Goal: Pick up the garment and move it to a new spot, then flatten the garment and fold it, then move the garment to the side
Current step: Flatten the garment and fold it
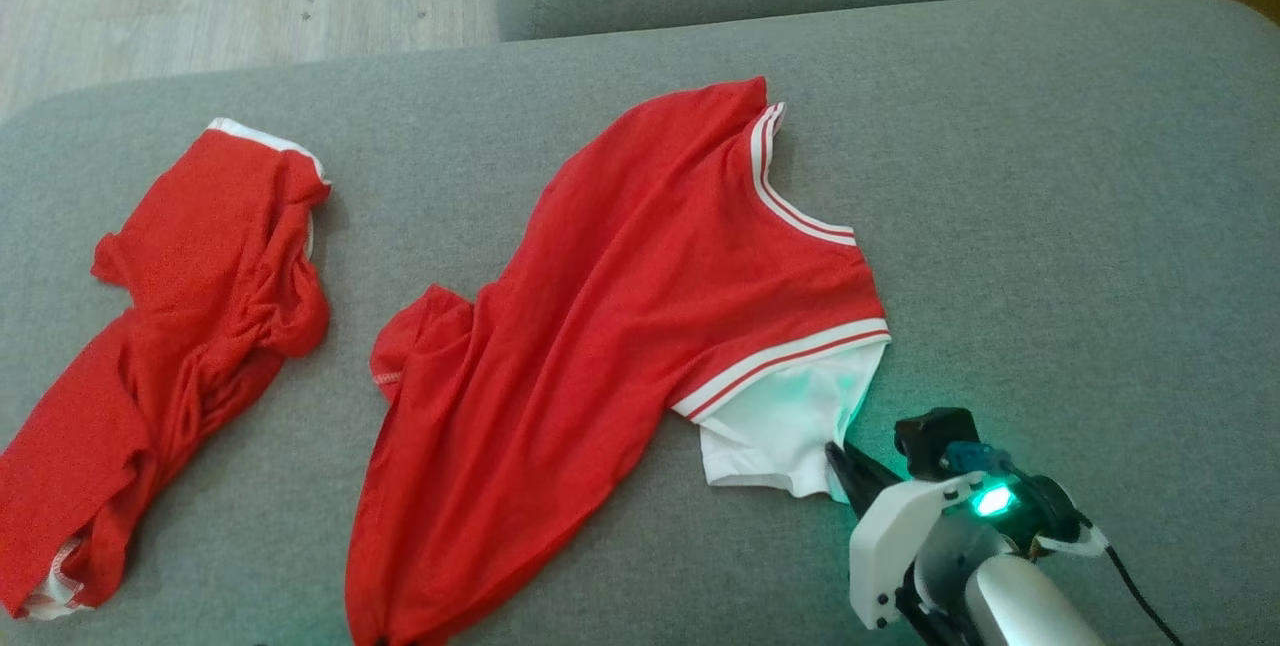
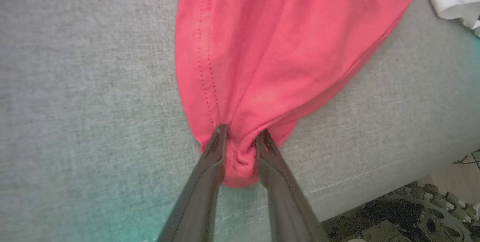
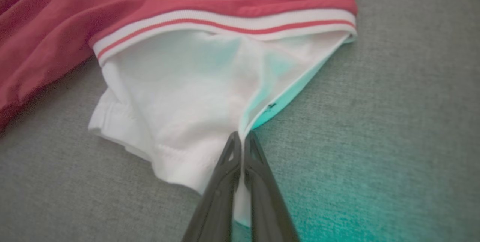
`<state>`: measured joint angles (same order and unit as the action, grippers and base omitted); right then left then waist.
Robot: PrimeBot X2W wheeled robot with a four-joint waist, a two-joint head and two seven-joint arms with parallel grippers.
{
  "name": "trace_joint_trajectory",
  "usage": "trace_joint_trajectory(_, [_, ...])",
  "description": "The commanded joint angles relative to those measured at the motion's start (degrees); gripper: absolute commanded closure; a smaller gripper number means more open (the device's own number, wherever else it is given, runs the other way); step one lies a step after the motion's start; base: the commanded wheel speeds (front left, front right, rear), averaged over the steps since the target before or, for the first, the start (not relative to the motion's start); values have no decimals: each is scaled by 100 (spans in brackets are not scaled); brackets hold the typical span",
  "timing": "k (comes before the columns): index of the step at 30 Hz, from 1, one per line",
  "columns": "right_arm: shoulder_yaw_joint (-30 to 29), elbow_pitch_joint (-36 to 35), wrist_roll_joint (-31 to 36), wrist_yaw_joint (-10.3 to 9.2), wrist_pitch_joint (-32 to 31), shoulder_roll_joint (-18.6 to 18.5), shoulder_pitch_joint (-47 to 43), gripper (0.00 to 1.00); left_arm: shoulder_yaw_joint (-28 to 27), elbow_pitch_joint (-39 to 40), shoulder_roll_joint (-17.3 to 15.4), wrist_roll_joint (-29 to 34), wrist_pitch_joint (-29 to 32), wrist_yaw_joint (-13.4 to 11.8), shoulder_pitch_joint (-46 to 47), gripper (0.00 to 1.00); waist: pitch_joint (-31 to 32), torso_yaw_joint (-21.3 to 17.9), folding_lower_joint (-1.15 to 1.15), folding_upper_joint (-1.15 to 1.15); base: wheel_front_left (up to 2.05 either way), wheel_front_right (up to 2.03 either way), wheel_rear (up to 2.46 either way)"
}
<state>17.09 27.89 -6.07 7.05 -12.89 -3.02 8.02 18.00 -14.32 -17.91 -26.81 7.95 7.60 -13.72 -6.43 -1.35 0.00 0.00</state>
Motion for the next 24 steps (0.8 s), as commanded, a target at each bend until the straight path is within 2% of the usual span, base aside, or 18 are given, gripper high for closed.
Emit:
trace_joint_trajectory(1, [184,51,-86,44,29,14,68,100,-21,-163,-32,-55,68,-15,222,64,-11,-5,0,0,0,0,0])
trace_joint_trajectory(2, [186,47,-163,44,80,14,80,100,0,-195,-36,-70,52,-15,236,71,-13,-10,0,0,0,0,0])
trace_joint_trajectory(3, [194,49,-238,44,118,14,91,100,18,-231,-38,-91,39,-14,246,93,-11,-15,0,0,0,0,0])
trace_joint_trajectory(4, [210,40,-306,44,163,14,104,100,37,-258,-37,-122,14,-14,255,100,-4,-20,0,0,0,0,0])
trace_joint_trajectory(9, [128,-190,-782,44,410,14,190,100,-31,-257,-86,-239,-344,-13,279,100,92,-58,0,0,0,0,0])
trace_joint_trajectory(13, [8,-750,-1246,44,471,14,333,100,-289,244,-258,-301,-603,-59,337,100,204,-80,0,0,0,0,0])
trace_joint_trajectory(18, [-325,-1997,-2012,44,196,14,531,100,-661,1549,-626,-357,-598,-149,445,100,409,-115,0,0,0,0,0])
trace_joint_trajectory(24, [-1008,-3704,-2765,44,-454,14,829,100,-1167,3419,-1225,-555,-103,-205,627,100,521,-320,0,0,0,0,0])
